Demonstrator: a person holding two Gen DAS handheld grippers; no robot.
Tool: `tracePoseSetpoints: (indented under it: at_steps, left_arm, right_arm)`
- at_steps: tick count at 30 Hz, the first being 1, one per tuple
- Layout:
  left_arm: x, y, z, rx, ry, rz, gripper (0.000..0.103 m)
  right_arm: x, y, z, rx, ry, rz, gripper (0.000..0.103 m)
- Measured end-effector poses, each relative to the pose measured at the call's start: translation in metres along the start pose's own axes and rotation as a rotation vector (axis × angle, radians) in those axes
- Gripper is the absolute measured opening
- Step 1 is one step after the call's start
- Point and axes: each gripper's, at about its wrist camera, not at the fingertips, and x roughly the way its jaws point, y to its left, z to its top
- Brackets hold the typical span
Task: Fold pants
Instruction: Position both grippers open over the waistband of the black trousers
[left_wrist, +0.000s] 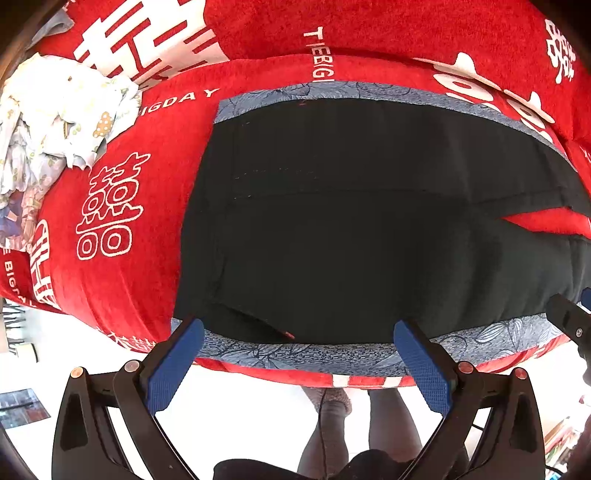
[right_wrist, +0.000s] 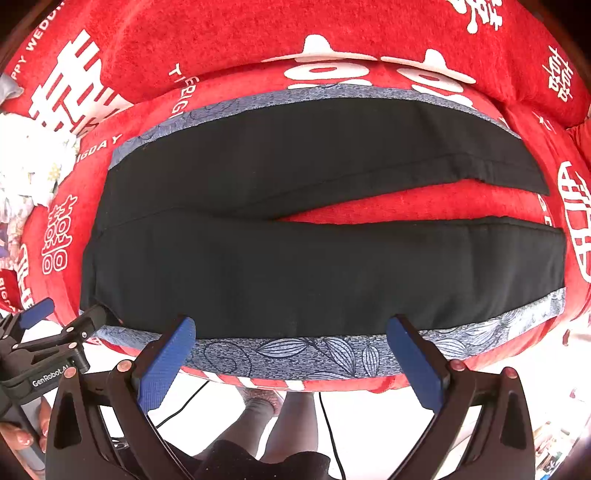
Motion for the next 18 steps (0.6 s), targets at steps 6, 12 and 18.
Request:
tracePoseSetpoints:
  at_steps: [6, 12, 18]
  left_arm:
    - [0.005, 0.008, -0.001, -0.009, 0.009, -0.004, 0.103]
    - [0.010, 0.015, -0.002, -0.011, 0.015, -0.005, 0.103]
    - [0.015, 0.023, -0.002, -0.017, 0.019, -0.007, 0.103]
  right_arm:
    - [0.003, 0.008, 0.000, -0.005, 0.006, -0.005, 0.103]
    - [0.008, 0.014, -0.001, -0.005, 0.012, -0.007, 0.103]
    - [0.013, 0.020, -0.001, -0.009, 0.021, -0.009, 0.103]
